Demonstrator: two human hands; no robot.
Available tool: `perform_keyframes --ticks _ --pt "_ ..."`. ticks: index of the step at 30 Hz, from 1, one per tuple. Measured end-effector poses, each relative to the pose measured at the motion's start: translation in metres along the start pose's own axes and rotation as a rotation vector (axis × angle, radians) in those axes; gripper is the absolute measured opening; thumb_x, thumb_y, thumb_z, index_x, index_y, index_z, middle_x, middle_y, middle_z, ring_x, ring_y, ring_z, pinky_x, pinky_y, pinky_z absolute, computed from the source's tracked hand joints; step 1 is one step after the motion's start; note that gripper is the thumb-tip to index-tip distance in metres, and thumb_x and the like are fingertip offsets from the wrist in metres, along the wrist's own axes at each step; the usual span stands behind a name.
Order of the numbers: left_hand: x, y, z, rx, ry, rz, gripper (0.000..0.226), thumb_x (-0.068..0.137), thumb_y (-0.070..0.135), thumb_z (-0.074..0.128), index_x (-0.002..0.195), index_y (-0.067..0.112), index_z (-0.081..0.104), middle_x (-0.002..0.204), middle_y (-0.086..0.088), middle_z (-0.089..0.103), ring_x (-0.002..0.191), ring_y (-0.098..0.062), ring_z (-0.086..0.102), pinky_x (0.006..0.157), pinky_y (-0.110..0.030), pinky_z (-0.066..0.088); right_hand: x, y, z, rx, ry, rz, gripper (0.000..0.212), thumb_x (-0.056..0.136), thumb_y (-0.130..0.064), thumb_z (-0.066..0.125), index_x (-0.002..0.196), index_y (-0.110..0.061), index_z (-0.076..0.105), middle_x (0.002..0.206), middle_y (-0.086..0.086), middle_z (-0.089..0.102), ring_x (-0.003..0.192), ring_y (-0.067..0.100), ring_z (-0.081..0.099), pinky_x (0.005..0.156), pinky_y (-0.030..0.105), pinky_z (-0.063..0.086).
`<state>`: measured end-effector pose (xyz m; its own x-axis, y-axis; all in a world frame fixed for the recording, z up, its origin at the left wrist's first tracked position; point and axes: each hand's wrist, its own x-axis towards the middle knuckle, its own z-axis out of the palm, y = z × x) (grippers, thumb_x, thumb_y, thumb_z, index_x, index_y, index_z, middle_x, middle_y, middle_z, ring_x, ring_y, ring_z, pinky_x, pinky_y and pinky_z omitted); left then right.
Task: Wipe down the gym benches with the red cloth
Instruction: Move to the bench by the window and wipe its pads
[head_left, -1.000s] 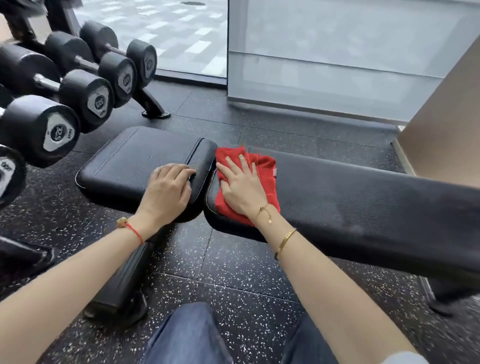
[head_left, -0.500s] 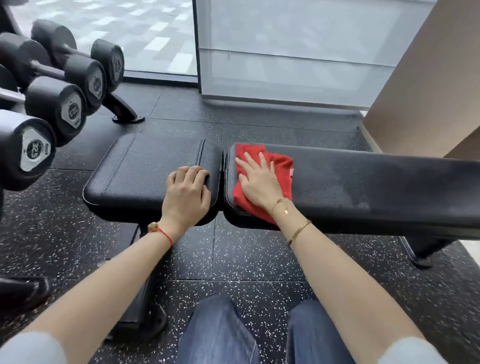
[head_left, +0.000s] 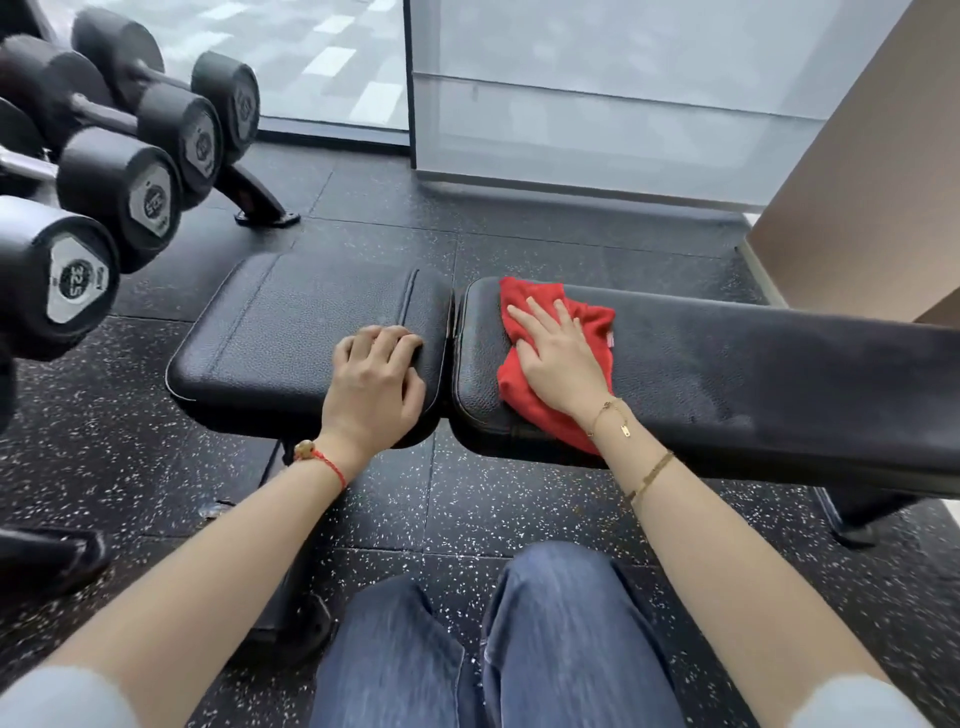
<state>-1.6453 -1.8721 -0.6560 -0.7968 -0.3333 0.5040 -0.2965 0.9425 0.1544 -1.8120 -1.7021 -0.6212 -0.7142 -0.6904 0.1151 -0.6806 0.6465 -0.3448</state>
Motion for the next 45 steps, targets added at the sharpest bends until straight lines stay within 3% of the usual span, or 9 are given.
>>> perform_keyframes --ticks 6,13,17,21,25,29,35,38,45 --pt "0.001 0.002 -0.001 -0.012 0.004 -0.013 0.033 0.084 0.025 0.047 0.114 0.020 0.060 0.120 0.001 0.060 0.116 -0.027 0.050 0.099 -0.044 0.037 0.043 -0.022 0.004 -0.057 -0.085 0.000 0.053 0.099 -0.028 0.034 0.151 -0.028 0.027 0.163 -0.001 0.013 0.150 0.030 0.000 0.121 0.049 -0.003" --pt "0.002 0.011 -0.012 -0.038 -0.042 -0.055 0.035 0.085 0.026 0.042 0.113 0.017 0.062 0.120 -0.001 0.061 0.118 -0.028 0.050 0.101 -0.045 0.038 -0.029 -0.002 0.000 0.010 -0.044 -0.180 0.053 0.097 -0.024 0.042 0.149 -0.030 0.033 0.161 -0.005 0.021 0.150 0.026 0.006 0.122 0.044 0.002" --pt "0.007 0.027 -0.018 -0.076 -0.066 -0.129 0.036 0.088 0.030 0.041 0.112 0.016 0.064 0.120 -0.002 0.062 0.119 -0.028 0.051 0.105 -0.045 0.036 -0.036 0.044 -0.016 -0.008 -0.003 -0.043 0.053 0.097 -0.022 0.041 0.149 -0.029 0.033 0.161 -0.004 0.021 0.150 0.027 0.006 0.122 0.044 0.003" --pt "0.020 0.064 -0.015 -0.124 -0.103 -0.121 0.043 0.092 0.026 0.042 0.129 0.009 0.058 0.135 -0.007 0.058 0.130 -0.027 0.047 0.115 -0.043 0.030 -0.004 0.046 -0.025 -0.041 -0.036 0.117 0.053 0.099 -0.026 0.035 0.151 -0.028 0.028 0.162 -0.001 0.015 0.150 0.030 0.003 0.122 0.048 0.000" --pt "0.029 0.095 -0.001 -0.146 -0.157 -0.117 0.044 0.096 0.021 0.046 0.137 0.007 0.052 0.144 -0.008 0.051 0.138 -0.025 0.041 0.118 -0.043 0.026 -0.008 0.021 -0.016 -0.030 -0.050 -0.022 0.054 0.099 -0.024 0.037 0.151 -0.027 0.027 0.162 -0.001 0.015 0.150 0.029 0.002 0.122 0.047 0.000" --pt "0.028 0.109 0.009 -0.130 -0.166 -0.114 0.041 0.095 0.021 0.047 0.132 0.007 0.056 0.138 -0.008 0.055 0.132 -0.026 0.045 0.116 -0.042 0.030 -0.049 0.046 -0.021 0.012 -0.002 -0.113 0.053 0.097 -0.021 0.041 0.149 -0.028 0.033 0.160 -0.004 0.022 0.150 0.026 0.006 0.122 0.043 0.002" --pt "0.024 0.117 0.013 -0.149 -0.153 -0.135 0.043 0.094 0.020 0.040 0.129 -0.001 0.055 0.134 -0.019 0.053 0.128 -0.035 0.043 0.115 -0.045 0.032 -0.042 0.125 -0.051 -0.011 0.034 0.152 0.052 0.097 -0.021 0.040 0.148 -0.027 0.035 0.161 -0.002 0.021 0.150 0.029 0.006 0.122 0.046 0.003" --pt "0.024 0.120 0.014 -0.136 -0.162 -0.139 0.047 0.092 0.020 0.035 0.128 -0.003 0.054 0.133 -0.021 0.052 0.128 -0.037 0.043 0.114 -0.047 0.032 -0.007 0.123 -0.056 -0.059 0.006 0.265 0.052 0.099 -0.027 0.036 0.151 -0.028 0.030 0.162 -0.001 0.016 0.150 0.031 0.003 0.122 0.048 0.000" --pt "0.025 0.121 0.015 -0.131 -0.147 -0.146 0.049 0.091 0.024 0.031 0.125 -0.002 0.056 0.129 -0.021 0.054 0.124 -0.039 0.046 0.113 -0.048 0.033 -0.024 0.059 -0.027 0.022 -0.042 -0.092 0.052 0.097 -0.025 0.041 0.149 -0.030 0.034 0.160 -0.005 0.022 0.150 0.026 0.006 0.122 0.044 0.001"
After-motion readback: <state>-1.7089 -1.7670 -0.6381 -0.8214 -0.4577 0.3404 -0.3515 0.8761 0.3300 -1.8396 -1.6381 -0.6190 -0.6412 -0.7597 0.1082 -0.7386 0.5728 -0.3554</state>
